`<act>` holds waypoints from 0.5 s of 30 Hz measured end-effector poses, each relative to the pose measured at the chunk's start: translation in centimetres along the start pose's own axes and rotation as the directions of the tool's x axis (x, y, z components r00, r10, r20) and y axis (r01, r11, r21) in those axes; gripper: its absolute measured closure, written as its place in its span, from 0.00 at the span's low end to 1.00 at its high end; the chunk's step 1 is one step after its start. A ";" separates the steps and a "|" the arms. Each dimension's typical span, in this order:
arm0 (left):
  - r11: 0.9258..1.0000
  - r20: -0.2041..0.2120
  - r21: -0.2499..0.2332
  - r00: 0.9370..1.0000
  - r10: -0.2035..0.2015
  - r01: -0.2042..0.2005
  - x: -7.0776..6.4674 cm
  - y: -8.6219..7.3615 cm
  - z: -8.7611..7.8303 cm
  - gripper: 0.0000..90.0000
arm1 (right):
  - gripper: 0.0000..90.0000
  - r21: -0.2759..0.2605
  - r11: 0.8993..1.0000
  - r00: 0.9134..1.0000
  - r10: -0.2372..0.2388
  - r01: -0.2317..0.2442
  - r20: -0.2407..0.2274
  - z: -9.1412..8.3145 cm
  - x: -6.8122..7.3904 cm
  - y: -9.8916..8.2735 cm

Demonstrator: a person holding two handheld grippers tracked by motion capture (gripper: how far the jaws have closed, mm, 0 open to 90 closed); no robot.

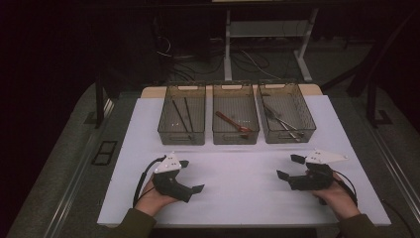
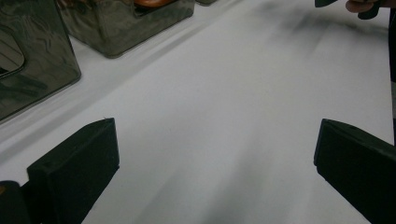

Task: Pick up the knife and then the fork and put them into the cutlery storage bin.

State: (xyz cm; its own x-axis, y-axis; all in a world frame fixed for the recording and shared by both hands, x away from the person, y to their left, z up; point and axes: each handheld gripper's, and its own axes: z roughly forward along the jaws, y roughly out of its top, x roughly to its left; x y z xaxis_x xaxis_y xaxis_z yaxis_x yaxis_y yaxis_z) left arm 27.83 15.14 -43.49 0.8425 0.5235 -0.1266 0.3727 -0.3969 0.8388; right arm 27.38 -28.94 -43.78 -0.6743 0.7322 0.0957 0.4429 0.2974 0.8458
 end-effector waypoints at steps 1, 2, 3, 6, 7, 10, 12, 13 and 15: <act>1.000 0.000 0.000 1.000 -0.003 0.003 0.0 0.0 0.0 0.00 | 0.19 0.002 1.000 1.000 0.003 -0.003 0.004 -0.2 0.0 -0.1; 1.000 -0.001 -0.001 1.000 -0.003 0.003 0.0 0.0 0.0 0.00 | 0.19 -0.001 1.000 1.000 0.006 -0.006 0.005 -0.3 0.0 -0.2; 1.000 -0.001 -0.002 1.000 -0.004 0.004 0.0 0.0 0.0 0.00 | 0.19 -0.004 1.000 1.000 0.011 -0.011 0.006 -0.5 0.0 -0.3; 1.000 -0.001 0.001 1.000 -0.002 0.002 0.0 0.0 0.0 0.00 | 0.19 -0.007 1.000 1.000 0.013 -0.013 0.009 -0.9 0.1 -0.7; 1.000 -0.001 0.000 1.000 -0.001 0.001 0.0 -0.1 0.0 0.00 | 0.19 -0.008 1.000 1.000 0.017 -0.016 0.008 -1.1 0.1 -0.8; 1.000 -0.003 0.003 1.000 -0.002 0.002 0.0 -0.1 0.0 0.00 | 0.19 -0.013 1.000 1.000 0.017 -0.017 0.008 -1.4 0.2 -1.1; 1.000 -0.004 0.003 1.000 -0.002 0.002 0.0 -0.1 0.0 0.00 | 0.19 -0.013 1.000 1.000 0.022 -0.022 0.005 -1.6 0.3 -1.3; 1.000 -0.005 0.003 1.000 -0.002 0.002 0.0 -0.1 0.0 0.00 | 0.19 -0.012 1.000 1.000 0.020 -0.020 0.004 -1.7 0.3 -1.4; 1.000 -0.005 0.004 1.000 -0.002 0.002 0.0 -0.1 0.0 0.00 | 0.19 -0.012 1.000 1.000 0.029 -0.029 0.000 -1.8 0.3 -1.5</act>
State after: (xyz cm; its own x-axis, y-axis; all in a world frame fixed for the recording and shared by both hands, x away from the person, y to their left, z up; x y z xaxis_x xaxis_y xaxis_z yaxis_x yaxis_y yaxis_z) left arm 27.84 15.17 -43.60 0.8398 0.5280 -0.1259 0.3762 -0.3989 0.8363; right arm 25.44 -30.26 -44.06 -0.6612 0.7406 0.1196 0.4551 0.2692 0.8488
